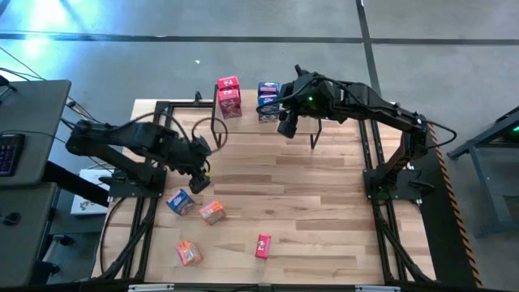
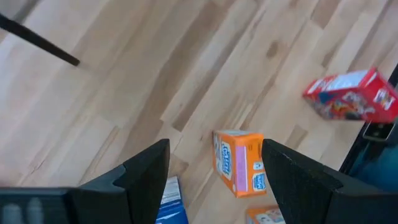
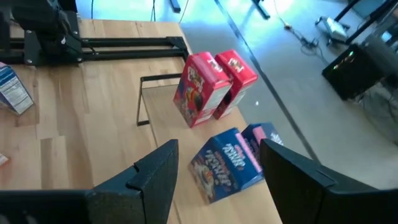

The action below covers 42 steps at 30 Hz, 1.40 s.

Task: Stack cereal on shelf
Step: Put the top orange cereal box on the shelf aligned with the other orange cereal box

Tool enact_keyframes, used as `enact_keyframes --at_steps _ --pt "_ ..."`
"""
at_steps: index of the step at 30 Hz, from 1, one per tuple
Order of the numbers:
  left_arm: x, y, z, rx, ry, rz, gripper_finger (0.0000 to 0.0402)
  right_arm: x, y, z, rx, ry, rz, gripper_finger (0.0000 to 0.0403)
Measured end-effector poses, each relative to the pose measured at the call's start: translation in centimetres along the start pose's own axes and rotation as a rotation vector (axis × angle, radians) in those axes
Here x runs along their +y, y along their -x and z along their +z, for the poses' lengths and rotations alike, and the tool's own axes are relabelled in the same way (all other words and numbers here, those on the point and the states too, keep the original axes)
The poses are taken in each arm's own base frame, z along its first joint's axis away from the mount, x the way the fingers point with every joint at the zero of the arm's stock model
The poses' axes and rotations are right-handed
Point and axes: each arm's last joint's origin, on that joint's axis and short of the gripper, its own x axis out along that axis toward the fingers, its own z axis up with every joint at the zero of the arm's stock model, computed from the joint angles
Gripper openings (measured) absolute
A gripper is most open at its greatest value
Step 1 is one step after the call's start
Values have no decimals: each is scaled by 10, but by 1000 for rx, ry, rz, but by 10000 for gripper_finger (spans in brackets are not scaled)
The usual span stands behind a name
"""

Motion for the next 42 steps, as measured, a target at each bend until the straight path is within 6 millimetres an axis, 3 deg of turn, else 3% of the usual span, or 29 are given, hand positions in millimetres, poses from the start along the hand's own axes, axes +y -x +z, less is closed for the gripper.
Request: enact_keyframes --at_steps 7,21,42 --pt "-25 -18 -7 58 -54 18 246 1 0 -4 40 -11 9 217" --pt "-68 -50 -32 160 -3 101 246 3 0 -6 57 -84 97 217" --pt "-99 -87 -57 254 -43 212 246 7 2 -14 146 -105 139 217"
